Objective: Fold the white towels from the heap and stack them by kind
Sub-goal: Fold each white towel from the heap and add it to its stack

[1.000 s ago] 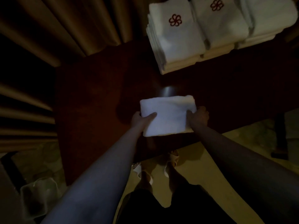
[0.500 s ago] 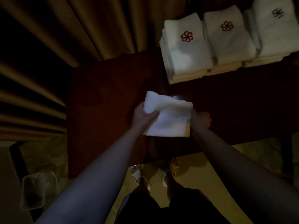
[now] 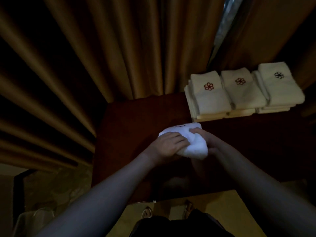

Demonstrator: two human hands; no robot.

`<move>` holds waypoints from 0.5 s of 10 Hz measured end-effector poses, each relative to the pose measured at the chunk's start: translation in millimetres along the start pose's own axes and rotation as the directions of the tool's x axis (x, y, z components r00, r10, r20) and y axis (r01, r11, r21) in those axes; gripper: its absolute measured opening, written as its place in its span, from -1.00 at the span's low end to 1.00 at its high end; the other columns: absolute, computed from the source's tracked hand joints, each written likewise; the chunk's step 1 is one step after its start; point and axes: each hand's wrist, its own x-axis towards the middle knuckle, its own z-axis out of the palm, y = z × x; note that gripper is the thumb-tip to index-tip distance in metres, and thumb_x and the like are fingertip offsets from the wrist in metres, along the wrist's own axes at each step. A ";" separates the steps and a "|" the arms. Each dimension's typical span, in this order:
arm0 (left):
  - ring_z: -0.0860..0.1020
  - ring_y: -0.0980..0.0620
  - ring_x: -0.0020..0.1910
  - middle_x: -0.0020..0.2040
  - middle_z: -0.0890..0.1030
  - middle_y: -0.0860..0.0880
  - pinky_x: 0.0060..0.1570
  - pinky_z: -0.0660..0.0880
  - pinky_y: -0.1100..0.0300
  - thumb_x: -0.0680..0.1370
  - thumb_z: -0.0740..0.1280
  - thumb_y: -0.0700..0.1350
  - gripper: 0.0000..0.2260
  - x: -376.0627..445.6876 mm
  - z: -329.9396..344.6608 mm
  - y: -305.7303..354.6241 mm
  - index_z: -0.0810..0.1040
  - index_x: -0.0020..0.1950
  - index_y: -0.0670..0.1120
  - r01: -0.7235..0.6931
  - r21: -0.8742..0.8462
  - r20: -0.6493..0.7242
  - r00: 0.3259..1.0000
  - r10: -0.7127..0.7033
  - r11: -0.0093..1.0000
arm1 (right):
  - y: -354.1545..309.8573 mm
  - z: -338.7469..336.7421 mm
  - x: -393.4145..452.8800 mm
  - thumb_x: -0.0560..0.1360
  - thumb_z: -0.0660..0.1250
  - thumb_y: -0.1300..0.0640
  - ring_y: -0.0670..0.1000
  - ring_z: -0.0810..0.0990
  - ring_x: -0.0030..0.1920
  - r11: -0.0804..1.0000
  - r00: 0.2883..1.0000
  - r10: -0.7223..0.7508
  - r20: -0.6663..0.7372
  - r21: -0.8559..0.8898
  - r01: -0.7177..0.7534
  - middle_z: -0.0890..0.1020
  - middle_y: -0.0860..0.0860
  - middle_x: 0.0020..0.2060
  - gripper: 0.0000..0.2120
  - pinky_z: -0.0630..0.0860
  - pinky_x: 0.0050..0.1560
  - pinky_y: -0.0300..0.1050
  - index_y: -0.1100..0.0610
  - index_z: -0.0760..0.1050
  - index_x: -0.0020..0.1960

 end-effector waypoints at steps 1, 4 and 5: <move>0.57 -0.03 0.06 0.04 0.64 -0.06 0.12 0.44 0.11 0.51 0.32 0.11 -0.66 -7.9 -13.7 -1.8 0.63 0.09 -0.12 0.059 -0.122 -0.032 0.997 -0.064 0.991 | -3.1 15.0 -7.2 0.59 0.19 0.01 0.01 0.55 -0.25 0.998 1.000 -0.012 -0.023 -0.057 0.011 0.55 0.05 -0.19 -0.58 0.50 -0.35 -0.14 0.25 0.40 0.34; 0.53 0.03 -0.02 -0.07 0.58 0.02 -0.05 0.42 0.23 0.50 0.40 0.05 -0.80 -35.8 -31.8 -32.8 0.56 -0.04 -0.07 0.656 -0.704 0.011 0.394 -0.919 0.273 | -1.8 56.6 -8.7 0.44 0.35 0.13 0.20 0.65 -0.02 0.946 0.950 -0.310 -0.026 0.088 0.311 0.65 0.21 0.02 -0.56 0.60 -0.19 -0.02 0.21 0.44 0.29; 0.60 -0.03 0.04 0.03 0.62 -0.04 -0.01 0.50 0.19 0.43 0.47 0.12 -0.57 -32.3 -41.6 -47.9 0.52 0.16 -0.11 0.627 -0.747 0.447 0.226 -0.866 -0.222 | 5.2 62.1 -9.1 0.36 0.38 0.13 0.27 0.61 0.10 0.923 0.935 -0.354 0.021 0.169 0.346 0.60 0.26 0.14 -0.44 0.58 0.01 0.18 0.17 0.40 0.34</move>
